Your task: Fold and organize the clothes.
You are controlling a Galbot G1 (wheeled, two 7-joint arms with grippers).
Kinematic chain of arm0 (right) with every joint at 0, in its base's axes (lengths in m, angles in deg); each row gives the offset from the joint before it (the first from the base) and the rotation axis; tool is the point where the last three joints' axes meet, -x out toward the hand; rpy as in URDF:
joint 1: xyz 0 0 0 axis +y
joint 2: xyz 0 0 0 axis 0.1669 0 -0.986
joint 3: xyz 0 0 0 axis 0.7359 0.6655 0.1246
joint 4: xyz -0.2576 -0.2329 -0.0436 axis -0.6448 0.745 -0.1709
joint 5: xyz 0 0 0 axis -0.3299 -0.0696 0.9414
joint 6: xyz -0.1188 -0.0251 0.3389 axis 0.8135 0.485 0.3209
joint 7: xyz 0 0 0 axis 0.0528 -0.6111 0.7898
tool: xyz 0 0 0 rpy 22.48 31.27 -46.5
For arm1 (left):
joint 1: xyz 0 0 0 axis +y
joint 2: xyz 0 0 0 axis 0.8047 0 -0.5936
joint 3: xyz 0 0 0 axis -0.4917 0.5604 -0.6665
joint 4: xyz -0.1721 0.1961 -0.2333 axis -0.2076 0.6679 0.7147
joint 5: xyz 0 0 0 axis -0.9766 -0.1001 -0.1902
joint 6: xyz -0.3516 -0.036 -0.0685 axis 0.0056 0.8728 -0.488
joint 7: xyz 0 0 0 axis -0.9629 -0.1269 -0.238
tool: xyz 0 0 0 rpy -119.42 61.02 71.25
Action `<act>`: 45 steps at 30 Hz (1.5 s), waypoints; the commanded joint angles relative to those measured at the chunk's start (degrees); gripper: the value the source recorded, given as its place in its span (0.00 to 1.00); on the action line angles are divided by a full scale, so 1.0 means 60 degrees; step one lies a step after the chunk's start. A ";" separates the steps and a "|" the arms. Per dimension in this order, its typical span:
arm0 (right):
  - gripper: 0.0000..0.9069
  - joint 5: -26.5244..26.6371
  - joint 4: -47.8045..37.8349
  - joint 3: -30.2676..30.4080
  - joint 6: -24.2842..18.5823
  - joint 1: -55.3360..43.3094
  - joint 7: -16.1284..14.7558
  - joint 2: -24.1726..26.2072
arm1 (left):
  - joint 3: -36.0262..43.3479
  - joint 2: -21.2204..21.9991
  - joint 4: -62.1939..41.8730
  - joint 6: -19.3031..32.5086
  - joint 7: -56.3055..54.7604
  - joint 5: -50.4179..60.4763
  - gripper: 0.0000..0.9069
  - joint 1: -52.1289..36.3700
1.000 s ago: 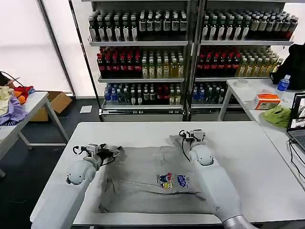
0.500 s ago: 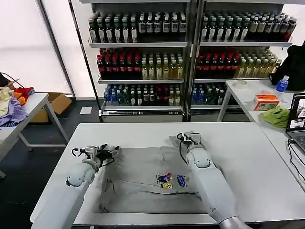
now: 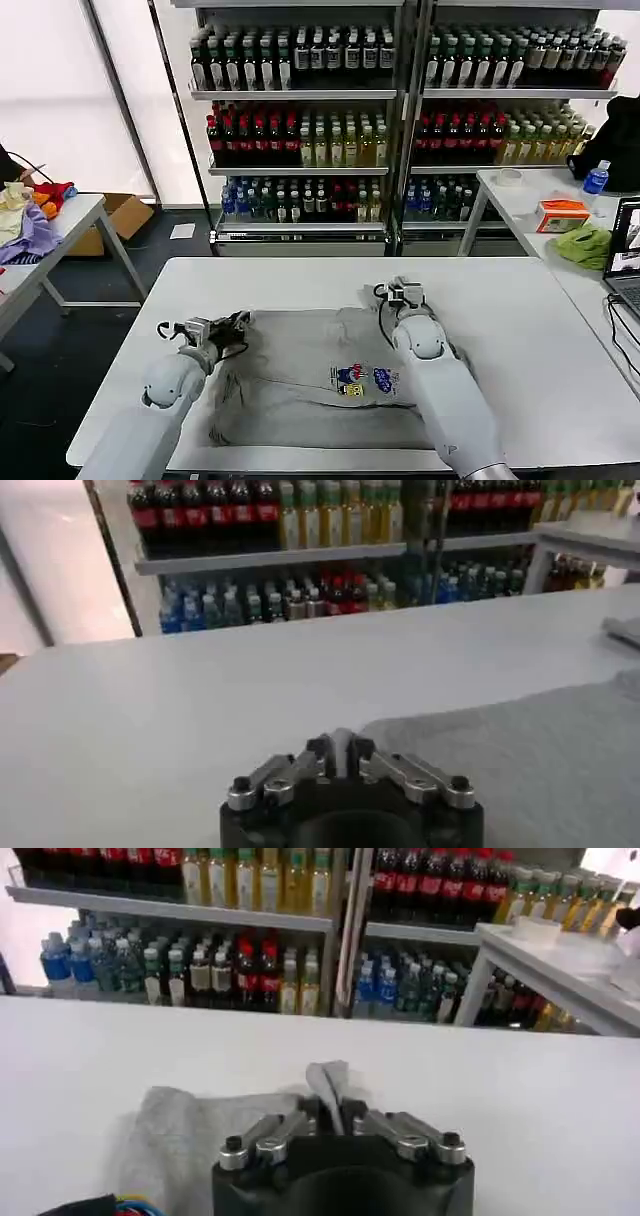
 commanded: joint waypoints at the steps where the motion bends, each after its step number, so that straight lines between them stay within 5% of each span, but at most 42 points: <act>1: 0.00 0.0023 0.0325 0.0009 0.0024 0.0196 0.0048 -0.0038 | -0.0117 0.0084 0.0575 0.0093 -0.0066 -0.0115 0.00 0.0363; 11: 0.00 0.0064 0.1521 -0.0177 -0.0396 0.0284 -0.0096 -0.0063 | -0.0509 -0.0032 0.1039 0.1744 -0.0433 -0.0151 0.00 0.0310; 17: 0.00 0.0024 0.2441 -0.0162 -0.0405 0.0651 -0.0207 -0.0032 | -0.0679 -0.0129 0.1469 0.1988 -0.0356 -0.0157 0.00 0.0616; 30: 0.00 0.0148 0.5606 -0.0359 -0.0007 0.2478 0.0385 0.0863 | -0.0952 -0.0369 0.2768 0.1708 -0.0245 -0.0124 0.00 0.1721; 45: 0.00 0.0454 0.8714 -0.2007 0.0291 0.6203 0.0745 0.1684 | -0.1337 -0.0286 0.4039 0.1579 -0.0086 0.0345 0.00 0.3655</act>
